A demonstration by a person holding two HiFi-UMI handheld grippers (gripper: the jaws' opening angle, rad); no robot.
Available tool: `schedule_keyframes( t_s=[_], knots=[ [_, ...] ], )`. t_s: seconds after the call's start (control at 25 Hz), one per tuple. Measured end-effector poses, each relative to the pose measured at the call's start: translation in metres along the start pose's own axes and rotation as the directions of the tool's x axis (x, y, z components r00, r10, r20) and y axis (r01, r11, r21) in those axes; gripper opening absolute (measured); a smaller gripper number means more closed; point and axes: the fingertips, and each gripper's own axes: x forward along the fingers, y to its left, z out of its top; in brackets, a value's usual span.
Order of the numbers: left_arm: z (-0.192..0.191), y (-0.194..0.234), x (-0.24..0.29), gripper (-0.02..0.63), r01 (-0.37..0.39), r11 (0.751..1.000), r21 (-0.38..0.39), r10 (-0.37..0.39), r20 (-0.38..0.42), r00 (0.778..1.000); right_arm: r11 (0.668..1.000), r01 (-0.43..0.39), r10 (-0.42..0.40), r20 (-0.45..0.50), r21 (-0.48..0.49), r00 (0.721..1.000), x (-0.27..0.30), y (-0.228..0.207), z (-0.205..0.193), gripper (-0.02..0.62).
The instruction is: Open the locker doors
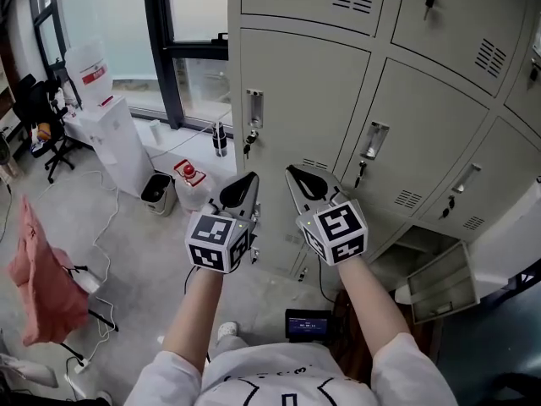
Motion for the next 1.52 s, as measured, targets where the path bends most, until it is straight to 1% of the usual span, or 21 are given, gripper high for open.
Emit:
schedule_keyframes(
  t_s=[0.08,0.16,0.24,0.36,0.52,0.68,0.84,1.0,1.08,1.32,1.52],
  knots=[
    [0.002,0.012,0.001,0.005,0.004,1.0,0.0,-0.004,0.005,1.0,1.0,0.001,-0.001,-0.005,-0.005,1.0,0.015,0.002,0.001,0.038],
    [0.003,0.026,0.002,0.005,0.005,1.0,0.0,-0.005,0.009,1.0,1.0,0.008,-0.008,-0.002,0.012,1.0,0.032,0.002,0.004,0.065],
    [0.005,0.042,0.002,0.005,0.004,1.0,0.006,-0.004,0.009,1.0,0.999,0.018,-0.019,0.006,0.051,1.0,0.05,0.002,0.006,0.09],
    [0.008,0.064,0.006,0.005,0.014,1.0,0.019,-0.014,0.005,1.0,0.993,0.036,-0.038,0.008,0.111,0.999,0.078,-0.001,0.011,0.144],
    [0.015,0.091,0.012,0.005,0.033,0.999,0.028,-0.033,0.016,0.999,0.989,0.073,-0.073,-0.003,0.126,0.997,0.113,-0.005,0.016,0.167],
    [0.017,0.111,0.019,0.006,0.057,0.998,0.029,-0.058,0.025,0.998,0.982,0.11,-0.107,-0.03,0.155,0.994,0.142,-0.01,0.016,0.173],
    [0.019,0.128,0.026,0.005,0.083,0.996,0.021,-0.083,0.04,0.996,0.966,0.167,-0.157,-0.064,0.199,0.985,0.168,-0.02,0.012,0.173],
    [0.02,0.133,0.034,0.005,0.125,0.992,0.025,-0.126,0.047,0.991,0.943,0.252,-0.236,-0.095,0.219,0.967,0.184,-0.033,0.007,0.173],
    [0.02,0.136,0.037,0.006,0.146,0.989,0.025,-0.147,0.047,0.988,0.935,0.281,-0.264,-0.106,0.216,0.959,0.19,-0.037,0.006,0.173],
    [0.02,0.153,0.04,0.006,0.177,0.984,-0.015,-0.176,0.067,0.982,0.913,0.329,-0.313,-0.106,0.24,0.944,0.198,-0.038,0.007,0.173],
    [0.018,0.16,0.039,0.006,0.201,0.979,-0.028,-0.199,0.07,0.978,0.904,0.353,-0.332,-0.125,0.242,0.935,0.198,-0.037,0.008,0.173]
  ],
)
